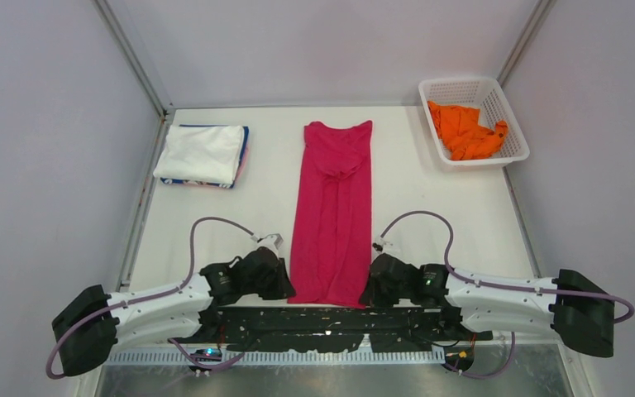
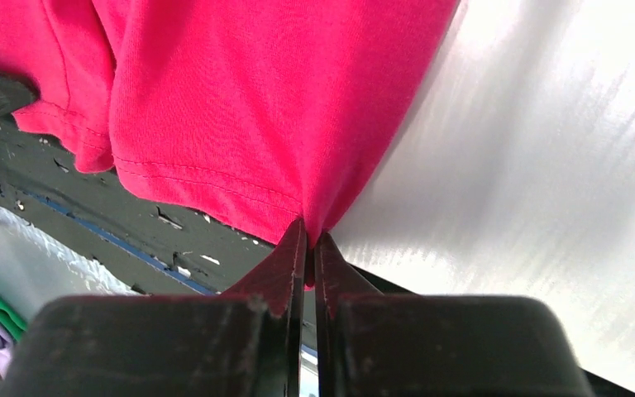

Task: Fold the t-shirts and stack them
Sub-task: Grab the bottom of the folded rectangular tshirt with both arms, then fold the folded rectangular tshirt in 1/3 of the way

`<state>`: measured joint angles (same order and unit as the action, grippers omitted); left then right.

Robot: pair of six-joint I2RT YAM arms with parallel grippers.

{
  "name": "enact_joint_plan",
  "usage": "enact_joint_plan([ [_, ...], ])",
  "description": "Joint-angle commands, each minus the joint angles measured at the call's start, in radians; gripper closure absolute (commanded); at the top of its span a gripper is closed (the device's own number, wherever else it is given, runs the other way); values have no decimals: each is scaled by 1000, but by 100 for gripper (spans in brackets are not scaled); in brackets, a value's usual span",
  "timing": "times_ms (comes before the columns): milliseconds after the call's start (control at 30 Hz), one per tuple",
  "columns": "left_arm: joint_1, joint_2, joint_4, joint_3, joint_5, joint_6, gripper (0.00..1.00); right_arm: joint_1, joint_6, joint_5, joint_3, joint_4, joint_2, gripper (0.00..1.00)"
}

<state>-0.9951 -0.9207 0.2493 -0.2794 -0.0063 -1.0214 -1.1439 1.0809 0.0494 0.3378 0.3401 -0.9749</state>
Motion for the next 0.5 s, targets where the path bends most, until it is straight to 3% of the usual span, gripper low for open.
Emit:
enact_joint_plan([
  [0,-27,-13,81,39,-10,-1,86,-10,3,1,-29,33,60,95],
  [133,-46,30,79,38,-7,-8,99,-13,0,-11,-54,-24,90,95],
  [300,-72,117,68,43,2,-18,100,-21,-15,-32,-53,-78,85,95],
  [467,-74,207,37,35,68,8,100,-25,-43,-2,-5,-22,117,95],
])
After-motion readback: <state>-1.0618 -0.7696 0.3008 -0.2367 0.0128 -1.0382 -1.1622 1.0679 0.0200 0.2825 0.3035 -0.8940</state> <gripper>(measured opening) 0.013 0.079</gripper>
